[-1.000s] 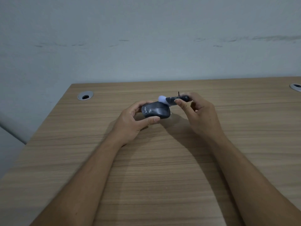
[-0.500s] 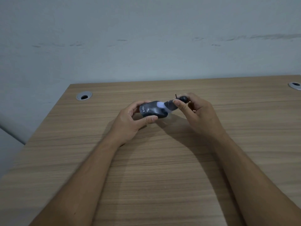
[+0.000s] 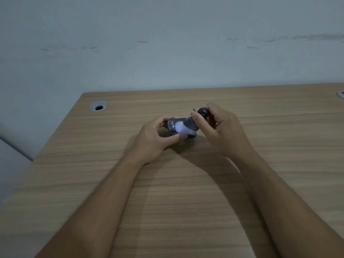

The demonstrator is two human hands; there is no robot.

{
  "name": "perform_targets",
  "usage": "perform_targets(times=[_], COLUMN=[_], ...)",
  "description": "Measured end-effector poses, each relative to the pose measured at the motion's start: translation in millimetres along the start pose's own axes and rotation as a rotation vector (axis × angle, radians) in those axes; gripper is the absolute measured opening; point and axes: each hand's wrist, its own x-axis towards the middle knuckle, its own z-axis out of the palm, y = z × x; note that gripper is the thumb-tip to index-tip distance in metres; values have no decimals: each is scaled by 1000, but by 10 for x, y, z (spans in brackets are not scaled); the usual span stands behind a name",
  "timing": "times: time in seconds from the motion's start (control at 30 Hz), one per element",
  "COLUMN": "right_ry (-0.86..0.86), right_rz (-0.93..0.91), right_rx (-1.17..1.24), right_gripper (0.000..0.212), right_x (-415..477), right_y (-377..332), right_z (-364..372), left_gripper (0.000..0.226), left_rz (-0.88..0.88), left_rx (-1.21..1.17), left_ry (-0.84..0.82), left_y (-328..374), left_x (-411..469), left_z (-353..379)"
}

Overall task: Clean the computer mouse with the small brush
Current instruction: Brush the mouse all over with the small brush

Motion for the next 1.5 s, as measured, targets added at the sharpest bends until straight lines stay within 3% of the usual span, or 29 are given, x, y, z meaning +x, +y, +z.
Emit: perform_targets(times=[0.13, 0.33, 0.47, 0.57, 0.63, 0.8, 0.93, 1.07, 1.23, 1.37, 1.5], right_ry=[115, 44, 112, 36, -2, 124, -20, 98, -17, 94, -37], right_rz=[62, -21, 62, -21, -68, -39, -149, -50, -140, -52, -151], right_rx=[-58, -44, -63, 22, 10, -49, -16, -43, -17, -80, -9], right_gripper=[19, 26, 25, 22, 22, 22, 20, 21, 18, 20, 15], right_x=[26, 40, 32, 5, 3, 18, -6, 22, -1, 41, -13], right_y=[-78, -212, -211, -287, -288, -287, -282, -191, -192, -102, -193], right_z=[51, 30, -2, 5, -22, -24, -30, -71, -35, -65, 10], left_gripper=[52, 58, 61, 61, 65, 64, 66, 63, 65, 59, 64], left_rz=[10, 119, 198, 183, 176, 223, 214, 203, 186, 182, 156], left_rx=[-10, 243, 270, 303, 296, 310, 309, 263, 239, 226, 229], left_ry=[61, 41, 111, 158, 184, 238, 226, 253, 247, 267, 253], left_y=[4, -18, -65, -92, -106, -118, -104, -67, -24, -29, -32], left_x=[7, 39, 69, 107, 123, 129, 129, 95, 109, 92, 127], left_z=[56, 114, 161, 187, 188, 195, 206, 177, 172, 164, 162])
